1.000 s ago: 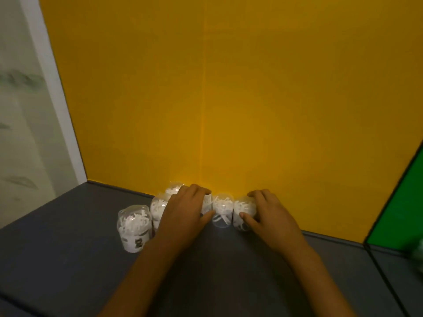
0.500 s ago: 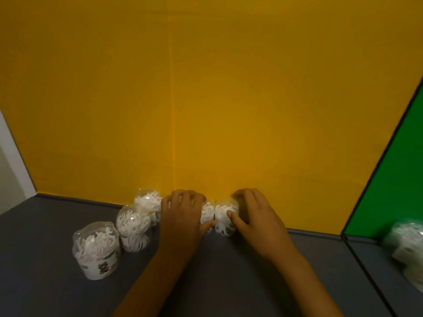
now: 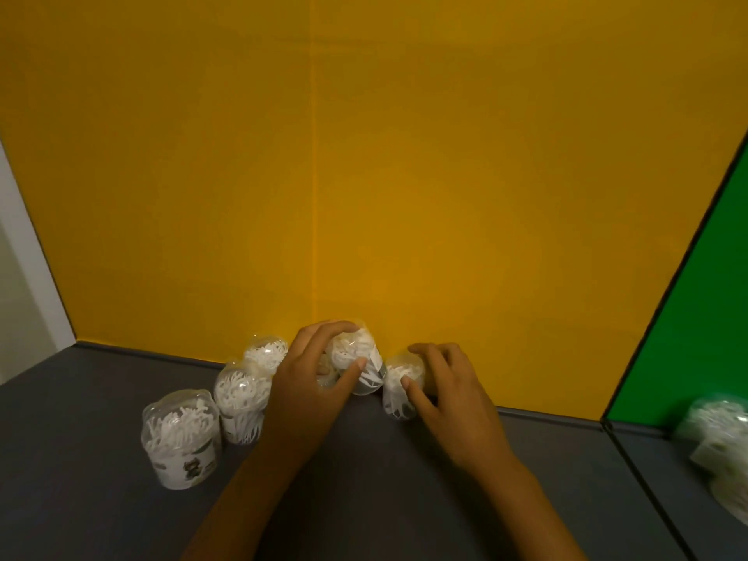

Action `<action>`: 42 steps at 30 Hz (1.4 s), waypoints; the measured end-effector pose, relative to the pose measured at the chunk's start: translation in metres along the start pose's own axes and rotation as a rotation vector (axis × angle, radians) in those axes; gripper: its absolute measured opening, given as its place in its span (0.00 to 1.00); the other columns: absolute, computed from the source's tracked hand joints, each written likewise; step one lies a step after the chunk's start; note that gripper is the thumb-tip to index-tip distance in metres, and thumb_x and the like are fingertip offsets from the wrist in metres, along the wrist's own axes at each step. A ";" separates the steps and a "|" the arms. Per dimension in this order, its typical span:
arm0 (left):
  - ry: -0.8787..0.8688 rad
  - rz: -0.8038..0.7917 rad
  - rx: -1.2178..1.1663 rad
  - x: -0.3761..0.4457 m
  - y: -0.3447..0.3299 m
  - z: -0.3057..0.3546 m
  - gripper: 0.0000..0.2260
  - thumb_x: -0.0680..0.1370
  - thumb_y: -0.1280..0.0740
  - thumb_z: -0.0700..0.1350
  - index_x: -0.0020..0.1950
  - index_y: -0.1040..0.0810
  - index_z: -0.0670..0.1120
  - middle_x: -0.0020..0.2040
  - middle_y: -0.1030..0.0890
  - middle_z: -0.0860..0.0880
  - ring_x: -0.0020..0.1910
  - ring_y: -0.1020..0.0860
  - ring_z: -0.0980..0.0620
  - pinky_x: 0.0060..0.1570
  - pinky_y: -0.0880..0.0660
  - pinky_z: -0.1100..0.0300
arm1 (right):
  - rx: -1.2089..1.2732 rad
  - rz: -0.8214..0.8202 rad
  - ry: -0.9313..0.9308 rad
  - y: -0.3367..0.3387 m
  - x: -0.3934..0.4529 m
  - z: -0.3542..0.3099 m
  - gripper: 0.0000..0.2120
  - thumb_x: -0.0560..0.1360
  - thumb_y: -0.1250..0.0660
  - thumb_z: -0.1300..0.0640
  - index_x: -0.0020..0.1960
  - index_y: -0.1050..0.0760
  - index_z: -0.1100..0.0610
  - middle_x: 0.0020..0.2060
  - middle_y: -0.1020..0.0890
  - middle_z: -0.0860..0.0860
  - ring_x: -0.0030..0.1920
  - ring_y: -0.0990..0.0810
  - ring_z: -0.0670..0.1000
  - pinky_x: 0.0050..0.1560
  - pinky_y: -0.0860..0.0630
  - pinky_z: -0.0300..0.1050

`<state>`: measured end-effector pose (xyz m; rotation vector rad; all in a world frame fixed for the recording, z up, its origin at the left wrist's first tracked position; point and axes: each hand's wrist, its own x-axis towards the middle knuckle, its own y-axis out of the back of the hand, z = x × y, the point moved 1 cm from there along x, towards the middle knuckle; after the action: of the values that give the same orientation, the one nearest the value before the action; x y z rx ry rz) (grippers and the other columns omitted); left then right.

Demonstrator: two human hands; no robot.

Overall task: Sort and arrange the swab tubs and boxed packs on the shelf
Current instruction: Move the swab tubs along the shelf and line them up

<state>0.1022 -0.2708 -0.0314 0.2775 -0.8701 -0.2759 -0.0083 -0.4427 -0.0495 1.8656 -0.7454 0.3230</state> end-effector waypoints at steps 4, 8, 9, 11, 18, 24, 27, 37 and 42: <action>0.099 -0.033 -0.174 0.002 0.006 -0.002 0.15 0.75 0.32 0.49 0.61 0.24 0.59 0.61 0.23 0.59 0.55 0.23 0.58 0.49 0.24 0.65 | -0.003 -0.040 0.006 -0.005 -0.003 0.002 0.22 0.78 0.39 0.41 0.71 0.38 0.37 0.61 0.35 0.42 0.59 0.30 0.43 0.53 0.23 0.40; 0.210 -0.101 -0.421 0.004 0.009 0.002 0.14 0.74 0.33 0.49 0.60 0.23 0.56 0.62 0.22 0.59 0.60 0.24 0.59 0.55 0.25 0.65 | 0.029 -0.068 -0.014 -0.010 -0.004 0.003 0.23 0.78 0.39 0.40 0.72 0.39 0.35 0.60 0.36 0.42 0.57 0.29 0.43 0.53 0.23 0.40; 0.240 -0.110 -0.483 0.005 0.009 0.001 0.15 0.73 0.33 0.48 0.60 0.23 0.54 0.61 0.22 0.56 0.61 0.23 0.56 0.57 0.24 0.58 | 0.038 -0.073 -0.015 -0.011 -0.004 0.003 0.22 0.78 0.38 0.41 0.71 0.38 0.36 0.61 0.36 0.42 0.58 0.29 0.43 0.53 0.23 0.40; 0.286 -0.109 -0.577 0.005 0.010 0.001 0.15 0.71 0.32 0.48 0.59 0.23 0.52 0.60 0.20 0.51 0.58 0.21 0.52 0.55 0.22 0.49 | 0.053 -0.079 -0.024 -0.013 -0.004 0.003 0.22 0.77 0.36 0.41 0.69 0.36 0.37 0.61 0.36 0.42 0.59 0.29 0.43 0.52 0.23 0.40; 0.294 -0.090 -0.631 0.006 0.013 0.000 0.15 0.70 0.32 0.43 0.56 0.24 0.46 0.58 0.19 0.49 0.59 0.21 0.52 0.53 0.21 0.48 | 0.134 -0.022 -0.042 -0.023 -0.002 -0.004 0.20 0.71 0.28 0.44 0.56 0.34 0.45 0.54 0.31 0.42 0.53 0.29 0.42 0.49 0.25 0.40; 0.307 -0.084 -0.608 0.006 0.017 0.000 0.16 0.69 0.32 0.50 0.55 0.23 0.48 0.59 0.19 0.47 0.58 0.21 0.47 0.55 0.23 0.42 | 0.297 0.016 -0.116 -0.021 -0.001 -0.004 0.23 0.68 0.23 0.52 0.55 0.34 0.47 0.51 0.28 0.44 0.51 0.26 0.44 0.47 0.25 0.39; 0.319 -0.089 -0.640 0.006 0.020 0.004 0.16 0.69 0.32 0.49 0.55 0.24 0.47 0.59 0.19 0.46 0.57 0.21 0.45 0.53 0.22 0.42 | 0.371 0.051 -0.194 -0.010 0.000 -0.003 0.28 0.68 0.22 0.54 0.61 0.34 0.47 0.56 0.27 0.44 0.55 0.25 0.43 0.49 0.27 0.30; 0.450 -0.032 -0.693 -0.017 0.025 0.032 0.05 0.78 0.36 0.37 0.53 0.26 0.44 0.53 0.16 0.46 0.44 0.18 0.51 0.38 0.22 0.55 | 0.608 0.081 -0.347 0.033 -0.023 -0.002 0.28 0.69 0.23 0.55 0.64 0.32 0.49 0.59 0.24 0.46 0.56 0.21 0.48 0.53 0.19 0.47; 0.425 0.036 -0.663 -0.046 0.039 0.057 0.07 0.77 0.35 0.36 0.55 0.25 0.42 0.56 0.18 0.48 0.54 0.19 0.51 0.49 0.21 0.57 | 0.525 0.157 -0.282 0.064 -0.057 -0.015 0.27 0.71 0.24 0.58 0.65 0.32 0.47 0.60 0.25 0.45 0.54 0.22 0.46 0.45 0.20 0.39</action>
<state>0.0343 -0.2260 -0.0161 -0.2912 -0.3300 -0.4365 -0.0912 -0.4256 -0.0268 2.3847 -1.0782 0.3866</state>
